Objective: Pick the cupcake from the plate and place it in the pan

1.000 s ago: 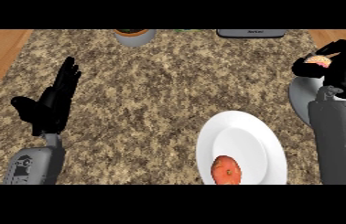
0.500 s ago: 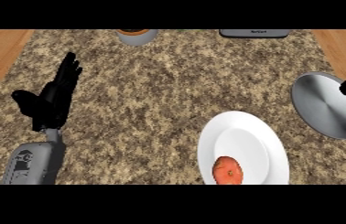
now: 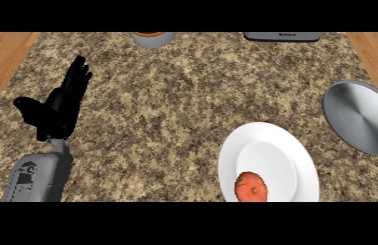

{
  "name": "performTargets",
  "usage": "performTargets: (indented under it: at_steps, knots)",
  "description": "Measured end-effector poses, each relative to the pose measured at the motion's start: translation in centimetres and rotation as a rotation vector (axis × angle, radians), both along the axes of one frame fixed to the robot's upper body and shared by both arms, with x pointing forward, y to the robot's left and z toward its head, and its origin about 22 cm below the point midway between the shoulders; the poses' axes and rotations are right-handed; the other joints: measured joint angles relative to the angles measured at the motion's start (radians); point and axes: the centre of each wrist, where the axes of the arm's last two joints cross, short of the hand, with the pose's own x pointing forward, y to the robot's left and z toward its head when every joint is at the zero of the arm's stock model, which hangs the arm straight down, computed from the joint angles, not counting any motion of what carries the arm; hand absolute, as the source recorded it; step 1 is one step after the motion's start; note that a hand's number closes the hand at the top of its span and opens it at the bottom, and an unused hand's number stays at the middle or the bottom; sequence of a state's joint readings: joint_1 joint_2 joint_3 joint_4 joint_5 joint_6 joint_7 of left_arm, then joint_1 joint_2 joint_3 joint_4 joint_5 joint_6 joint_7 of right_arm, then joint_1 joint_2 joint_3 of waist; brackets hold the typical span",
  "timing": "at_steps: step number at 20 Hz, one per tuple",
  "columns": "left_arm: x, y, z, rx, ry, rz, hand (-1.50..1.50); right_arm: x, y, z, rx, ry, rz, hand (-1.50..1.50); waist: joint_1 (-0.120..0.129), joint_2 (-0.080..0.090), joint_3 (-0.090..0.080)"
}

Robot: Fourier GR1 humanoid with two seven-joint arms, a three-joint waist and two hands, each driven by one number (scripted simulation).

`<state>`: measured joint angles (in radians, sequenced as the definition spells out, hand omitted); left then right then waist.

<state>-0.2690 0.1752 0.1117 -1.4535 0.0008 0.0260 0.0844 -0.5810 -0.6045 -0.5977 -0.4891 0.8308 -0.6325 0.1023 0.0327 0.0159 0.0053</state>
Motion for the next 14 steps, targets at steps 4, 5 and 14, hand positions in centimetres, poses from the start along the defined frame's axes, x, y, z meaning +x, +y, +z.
performTargets:
  at_steps: [4, 5, 14]
  knots:
    - [0.1, -0.1, 0.0, 0.003, -0.004, 0.002, 0.0, 0.0, -0.3, -0.6, 0.211, 0.005, 0.057, -1.5, 0.005, 0.002, 0.002]
    - [0.1, -0.1, 0.0, 0.002, -0.004, 0.002, 0.0, -0.4, -0.4, -1.1, 0.249, -0.001, 0.076, -1.5, 0.004, 0.002, 0.002]
    - [-0.3, 0.0, -0.5, -0.003, -0.003, 0.015, 0.0, -2.3, -1.1, -3.3, 0.286, -0.173, 0.156, -1.5, -0.001, -0.001, 0.001]
